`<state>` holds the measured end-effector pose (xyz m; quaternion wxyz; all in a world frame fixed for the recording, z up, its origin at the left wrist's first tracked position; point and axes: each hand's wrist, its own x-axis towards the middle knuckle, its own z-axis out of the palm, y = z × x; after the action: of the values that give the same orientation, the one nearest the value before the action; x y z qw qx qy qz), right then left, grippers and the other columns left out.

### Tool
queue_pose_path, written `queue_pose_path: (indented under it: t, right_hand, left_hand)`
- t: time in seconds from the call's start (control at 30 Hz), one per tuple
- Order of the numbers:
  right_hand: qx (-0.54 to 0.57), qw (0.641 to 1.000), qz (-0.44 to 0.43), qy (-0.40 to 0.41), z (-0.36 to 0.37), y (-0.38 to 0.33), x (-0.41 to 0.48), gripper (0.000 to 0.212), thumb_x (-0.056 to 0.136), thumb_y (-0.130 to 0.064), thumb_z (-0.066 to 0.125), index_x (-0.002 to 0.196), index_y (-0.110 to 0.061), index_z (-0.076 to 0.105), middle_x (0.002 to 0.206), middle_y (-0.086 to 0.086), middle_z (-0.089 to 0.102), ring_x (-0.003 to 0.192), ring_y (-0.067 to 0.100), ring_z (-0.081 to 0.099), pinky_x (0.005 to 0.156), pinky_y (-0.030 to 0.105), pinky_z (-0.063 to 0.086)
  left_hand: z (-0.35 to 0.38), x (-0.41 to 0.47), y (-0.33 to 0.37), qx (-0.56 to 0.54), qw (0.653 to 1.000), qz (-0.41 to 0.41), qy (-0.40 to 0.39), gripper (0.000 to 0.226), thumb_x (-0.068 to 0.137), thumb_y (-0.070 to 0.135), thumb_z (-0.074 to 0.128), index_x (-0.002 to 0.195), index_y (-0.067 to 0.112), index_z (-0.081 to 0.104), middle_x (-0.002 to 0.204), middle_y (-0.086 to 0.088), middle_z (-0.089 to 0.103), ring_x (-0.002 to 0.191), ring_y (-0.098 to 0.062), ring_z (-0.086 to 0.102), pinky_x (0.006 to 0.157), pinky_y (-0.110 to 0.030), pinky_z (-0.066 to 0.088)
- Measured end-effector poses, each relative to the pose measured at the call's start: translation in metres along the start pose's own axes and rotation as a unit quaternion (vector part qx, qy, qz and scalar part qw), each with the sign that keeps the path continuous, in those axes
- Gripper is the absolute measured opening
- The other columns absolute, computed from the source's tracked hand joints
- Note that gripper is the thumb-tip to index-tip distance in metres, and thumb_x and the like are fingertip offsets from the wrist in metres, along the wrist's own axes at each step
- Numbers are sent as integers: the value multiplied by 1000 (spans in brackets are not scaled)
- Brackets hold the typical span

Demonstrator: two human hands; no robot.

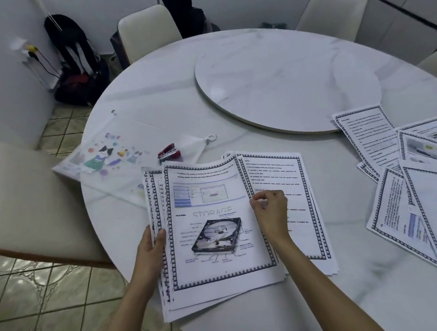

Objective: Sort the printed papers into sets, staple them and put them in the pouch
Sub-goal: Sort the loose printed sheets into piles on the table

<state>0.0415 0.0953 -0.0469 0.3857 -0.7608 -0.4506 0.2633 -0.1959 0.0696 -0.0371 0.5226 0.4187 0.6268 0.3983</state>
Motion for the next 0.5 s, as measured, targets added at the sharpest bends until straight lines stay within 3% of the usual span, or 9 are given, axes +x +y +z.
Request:
queue_pose_path:
  t: [0.17,0.3,0.4,0.5]
  right_hand:
    - [35,999,18,-19,-1,-3,2,6,82,-8,66,84,-9,61,94,6,58,84,18,56,70,16,40]
    - [106,994,10,-31,-14,-6,1,9,83,-9,65,80,-14,59,77,-5,61,73,7,56,63,6,43]
    - [137,990,20,-2,-30,-3,8,2,85,-13,64,86,-14,62,82,-6,63,79,5,58,70,14,46]
    - [167,984,48,46,-50,7,20,5,86,-14,63,90,-12,64,91,5,67,87,17,62,81,28,50]
  left_hand:
    - [0,0,-2,-9,1000,4,-1,24,99,20,37,121,23,47,113,-2,58,104,-21,56,90,-34,44]
    - [0,1,-4,-13,1000,3,1,23,99,22,35,119,23,48,111,-2,59,103,-22,57,82,-30,46]
    - [0,3,-5,-6,1000,8,6,23,95,26,45,117,22,49,112,-4,61,102,-24,59,89,-38,48]
    - [2,4,-4,13,1000,11,6,32,90,18,56,121,15,49,112,-3,59,101,-24,58,89,-35,46]
